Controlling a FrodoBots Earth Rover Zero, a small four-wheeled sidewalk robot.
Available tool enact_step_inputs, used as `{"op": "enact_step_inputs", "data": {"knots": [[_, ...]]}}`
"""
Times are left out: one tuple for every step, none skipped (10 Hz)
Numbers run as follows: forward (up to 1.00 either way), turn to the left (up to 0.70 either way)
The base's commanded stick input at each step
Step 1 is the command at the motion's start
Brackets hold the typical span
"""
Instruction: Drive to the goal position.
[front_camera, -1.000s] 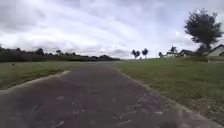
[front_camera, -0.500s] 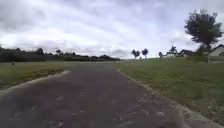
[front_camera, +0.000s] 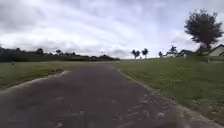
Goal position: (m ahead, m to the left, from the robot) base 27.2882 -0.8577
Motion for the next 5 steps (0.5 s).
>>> {"op": "enact_step_inputs", "data": {"knots": [[0.09,0.01],[0.09,0.01],[0.09,0.01],[0.09,0.01],[0.09,0.01]]}}
